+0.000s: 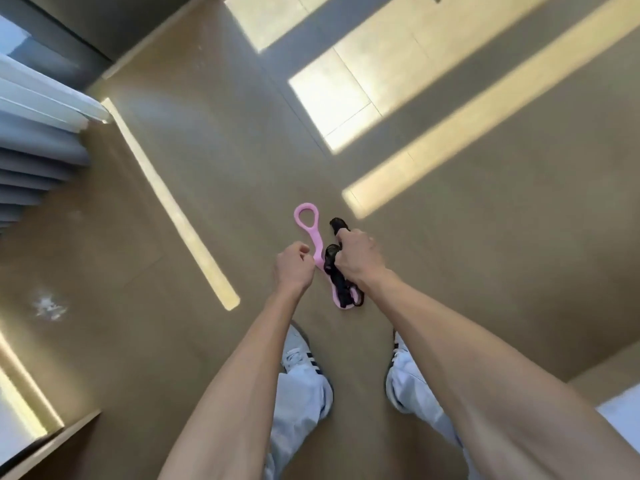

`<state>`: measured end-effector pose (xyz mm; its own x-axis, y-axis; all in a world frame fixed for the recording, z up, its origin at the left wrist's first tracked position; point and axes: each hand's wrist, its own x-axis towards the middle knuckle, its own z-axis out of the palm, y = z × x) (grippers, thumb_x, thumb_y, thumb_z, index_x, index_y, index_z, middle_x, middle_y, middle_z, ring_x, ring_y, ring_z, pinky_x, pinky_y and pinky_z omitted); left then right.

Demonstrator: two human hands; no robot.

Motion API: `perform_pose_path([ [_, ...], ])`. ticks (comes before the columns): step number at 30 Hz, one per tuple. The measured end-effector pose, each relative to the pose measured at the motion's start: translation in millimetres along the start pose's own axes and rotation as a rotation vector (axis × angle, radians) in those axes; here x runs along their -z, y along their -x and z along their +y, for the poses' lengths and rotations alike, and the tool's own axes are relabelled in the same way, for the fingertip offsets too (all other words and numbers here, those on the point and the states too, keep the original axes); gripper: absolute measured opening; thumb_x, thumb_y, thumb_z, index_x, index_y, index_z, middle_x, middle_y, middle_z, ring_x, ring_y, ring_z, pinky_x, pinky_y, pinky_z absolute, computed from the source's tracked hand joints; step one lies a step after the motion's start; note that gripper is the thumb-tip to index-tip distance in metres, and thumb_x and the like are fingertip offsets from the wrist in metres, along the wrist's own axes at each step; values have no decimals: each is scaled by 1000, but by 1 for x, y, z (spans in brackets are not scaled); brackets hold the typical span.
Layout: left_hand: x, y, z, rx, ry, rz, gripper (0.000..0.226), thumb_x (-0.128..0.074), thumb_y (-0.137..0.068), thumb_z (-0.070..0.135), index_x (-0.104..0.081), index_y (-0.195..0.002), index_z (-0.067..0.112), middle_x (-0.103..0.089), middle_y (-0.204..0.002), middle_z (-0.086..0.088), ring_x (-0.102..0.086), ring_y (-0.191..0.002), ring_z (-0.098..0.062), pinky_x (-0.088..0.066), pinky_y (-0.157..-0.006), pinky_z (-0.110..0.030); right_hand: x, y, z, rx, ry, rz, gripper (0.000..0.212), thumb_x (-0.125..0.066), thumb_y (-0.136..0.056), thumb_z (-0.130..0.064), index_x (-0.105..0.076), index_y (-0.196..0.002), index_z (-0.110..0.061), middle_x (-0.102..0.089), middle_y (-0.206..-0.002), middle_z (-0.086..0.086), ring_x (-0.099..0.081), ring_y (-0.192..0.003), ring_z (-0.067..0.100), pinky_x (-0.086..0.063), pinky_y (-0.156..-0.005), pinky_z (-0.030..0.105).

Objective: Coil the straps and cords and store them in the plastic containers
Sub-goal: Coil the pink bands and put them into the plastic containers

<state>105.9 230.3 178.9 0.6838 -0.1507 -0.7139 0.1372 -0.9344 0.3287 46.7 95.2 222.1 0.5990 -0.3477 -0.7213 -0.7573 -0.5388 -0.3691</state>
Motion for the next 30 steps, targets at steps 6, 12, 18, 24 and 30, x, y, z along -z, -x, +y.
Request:
perform_pose_path([
  [6, -84, -96, -51, 221, 89, -75, 24, -49, -83, 5, -70, -95, 6, -70, -104, -17, -62, -106, -39, -51, -81, -36, -90, -75, 47, -12, 37, -34, 21, -47, -90, -13, -55, -109, -8, -57, -110, 16, -56, -102, 38, -44, -82, 40],
  [12, -119, -148, -49, 369, 341, -104, 27, -68, -82, 7, -50, -65, 18, -59, -83, -8, -55, -79, -26, -50, -78, -34, -120, -116, 62, -100, 2, -30, 8, -49, -85, -11, -48, -93, -12, -58, -104, 15, -57, -96, 38, -47, -77, 40],
  [18, -97, -125, -38, 531, 627, -176, 17, -62, -77, -1, -58, -94, 3, -55, -77, -9, -44, -49, -18, -35, -48, -22, -116, -104, 42, -343, -361, 38, 17, -47, -88, -16, -60, -99, -11, -62, -100, 11, -56, -92, 33, -46, -76, 35],
  [24, 2, -9, 10, 171, 649, -285, 29, -54, -78, -11, -68, -70, 13, -62, -61, 6, -52, -47, -3, -34, -40, -12, -37, -23, -21, -438, -697, 113, 29, -53, -90, -39, -59, -83, -12, -60, -81, 4, -54, -84, 28, -38, -69, 34],
  [30, 124, 134, 69, 1, 659, -269, 12, -61, -86, -14, -70, -94, -14, -64, -82, -14, -56, -73, -19, -47, -72, -29, 81, 92, -110, -501, -856, 188, 21, -68, -82, -24, -55, -72, -11, -53, -67, 3, -51, -70, 25, -44, -68, 34],
])
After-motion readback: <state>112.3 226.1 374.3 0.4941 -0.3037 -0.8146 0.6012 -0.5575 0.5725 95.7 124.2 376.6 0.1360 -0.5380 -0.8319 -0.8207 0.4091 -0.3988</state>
